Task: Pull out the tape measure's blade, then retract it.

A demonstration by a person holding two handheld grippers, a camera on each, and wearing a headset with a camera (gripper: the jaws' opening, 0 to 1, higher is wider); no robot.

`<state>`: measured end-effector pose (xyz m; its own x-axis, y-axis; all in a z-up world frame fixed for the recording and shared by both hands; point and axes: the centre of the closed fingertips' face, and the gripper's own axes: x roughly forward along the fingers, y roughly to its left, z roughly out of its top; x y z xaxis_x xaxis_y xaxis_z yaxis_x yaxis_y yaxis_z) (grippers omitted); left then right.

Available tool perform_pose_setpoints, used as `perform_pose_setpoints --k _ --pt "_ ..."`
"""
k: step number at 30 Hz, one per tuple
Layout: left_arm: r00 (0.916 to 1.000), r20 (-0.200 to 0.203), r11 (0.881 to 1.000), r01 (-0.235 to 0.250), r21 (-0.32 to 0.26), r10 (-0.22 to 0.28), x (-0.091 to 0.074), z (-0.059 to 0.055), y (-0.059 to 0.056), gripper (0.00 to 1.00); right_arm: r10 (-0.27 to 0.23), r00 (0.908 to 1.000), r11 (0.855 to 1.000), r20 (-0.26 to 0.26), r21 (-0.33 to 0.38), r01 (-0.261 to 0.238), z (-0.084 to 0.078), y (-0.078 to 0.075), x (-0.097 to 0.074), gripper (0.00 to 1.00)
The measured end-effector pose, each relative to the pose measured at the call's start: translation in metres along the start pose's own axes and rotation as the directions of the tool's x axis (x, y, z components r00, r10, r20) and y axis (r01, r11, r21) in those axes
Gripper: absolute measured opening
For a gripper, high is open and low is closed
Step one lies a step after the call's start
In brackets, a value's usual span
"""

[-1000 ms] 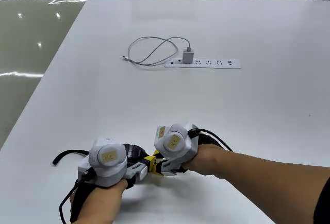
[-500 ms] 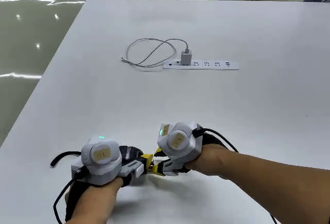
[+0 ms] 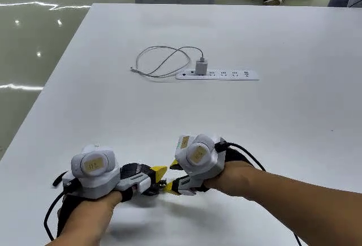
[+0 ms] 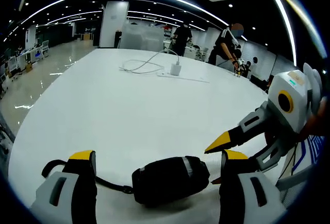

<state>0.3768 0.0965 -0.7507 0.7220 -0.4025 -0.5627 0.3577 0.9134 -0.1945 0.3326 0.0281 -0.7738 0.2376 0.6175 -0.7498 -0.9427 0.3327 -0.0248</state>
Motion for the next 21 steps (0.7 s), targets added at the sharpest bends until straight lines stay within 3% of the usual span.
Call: perform_pose_setpoints --k 3,4,6,11,13,15,17,21 --pt "1.0000 -0.002 1.000 0.003 0.017 -0.003 -0.003 -0.001 0.001 0.99 -0.007 1.0000 1.000 0.005 0.019 0.007 0.000 -0.001 -0.004 0.30" --pt "0.9998 0.018 0.998 -0.008 0.057 0.007 -0.005 0.002 0.004 0.99 -0.009 0.9999 1.000 0.009 0.024 0.009 0.000 -0.001 -0.006 0.31" --pt "0.9990 0.040 0.997 0.015 0.075 -0.018 -0.006 0.006 0.001 0.99 -0.013 0.9999 1.000 0.008 0.028 0.013 -0.001 -0.001 -0.008 0.33" --pt "0.9967 0.014 0.992 0.078 0.098 -0.080 -0.011 0.006 -0.004 0.99 -0.034 0.9992 0.998 0.020 0.048 0.033 -0.005 -0.002 -0.019 0.37" --pt "0.9945 -0.031 0.988 0.103 0.113 -0.100 -0.012 -0.001 -0.004 0.99 -0.045 0.9986 0.998 0.030 0.056 0.043 -0.006 -0.003 -0.025 0.38" --pt "0.9940 -0.034 0.980 0.108 0.167 -0.104 -0.013 -0.003 -0.001 0.99 -0.055 0.9980 0.996 0.031 0.067 0.053 -0.011 -0.003 -0.030 0.40" --pt "0.9898 -0.077 0.964 0.135 0.230 -0.120 -0.015 -0.010 -0.002 0.99 -0.065 0.9974 0.994 0.029 0.088 0.062 -0.015 -0.002 -0.037 0.42" --pt "0.9824 -0.094 0.953 0.180 0.243 -0.162 -0.020 -0.012 -0.003 0.99 -0.066 0.9972 0.995 0.036 0.079 0.063 -0.024 0.006 -0.052 0.45"
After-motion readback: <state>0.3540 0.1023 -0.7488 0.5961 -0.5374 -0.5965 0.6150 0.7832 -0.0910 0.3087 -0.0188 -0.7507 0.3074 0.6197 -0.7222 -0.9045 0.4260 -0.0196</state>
